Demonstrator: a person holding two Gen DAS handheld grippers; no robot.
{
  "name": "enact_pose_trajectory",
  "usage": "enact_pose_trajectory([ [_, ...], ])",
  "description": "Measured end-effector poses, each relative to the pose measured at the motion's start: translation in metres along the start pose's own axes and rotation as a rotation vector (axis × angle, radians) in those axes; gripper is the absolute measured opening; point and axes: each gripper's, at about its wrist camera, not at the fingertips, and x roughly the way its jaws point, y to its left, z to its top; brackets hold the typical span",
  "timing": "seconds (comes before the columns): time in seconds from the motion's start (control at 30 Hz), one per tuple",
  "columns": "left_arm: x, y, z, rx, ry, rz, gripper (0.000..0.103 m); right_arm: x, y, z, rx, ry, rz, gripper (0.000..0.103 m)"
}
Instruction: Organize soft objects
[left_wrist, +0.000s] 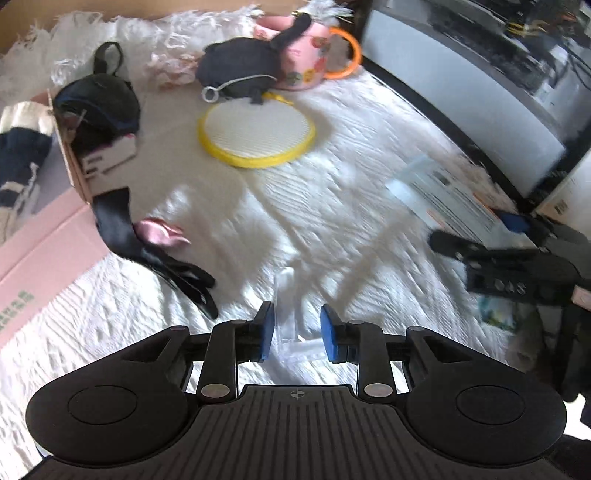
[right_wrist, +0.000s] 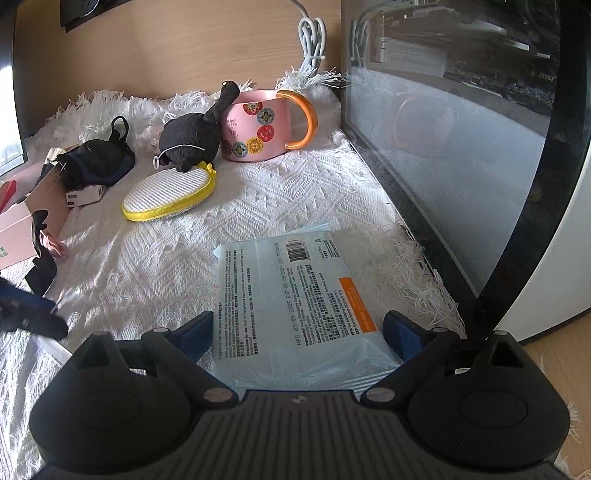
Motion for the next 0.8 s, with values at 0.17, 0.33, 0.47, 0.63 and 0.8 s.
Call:
enact_pose_trajectory([
  [0.17, -0.002, -0.008, -0.005, -0.034, -0.022, 0.034, 0.030, 0.000, 0.001, 0.000, -0.008, 0.005, 0.000, 0.097],
  [0.33, 0.003, -0.023, -0.010, -0.003, -0.063, 0.124, 0.026, 0.000, 0.013, 0.006, -0.093, 0.010, -0.013, 0.097],
  [0.47, 0.001, -0.025, -0.021, -0.004, -0.101, 0.145, 0.019, 0.009, 0.010, 0.017, -0.085, 0.068, 0.008, 0.089],
  [0.63, -0.012, -0.014, -0.036, -0.081, -0.101, 0.097, 0.016, -0.004, 0.015, 0.029, -0.112, 0.091, 0.050, 0.079],
  [0.8, -0.033, -0.012, -0.063, -0.080, -0.098, 0.089, 0.015, -0.029, 0.045, 0.030, -0.207, 0.090, 0.123, 0.079],
])
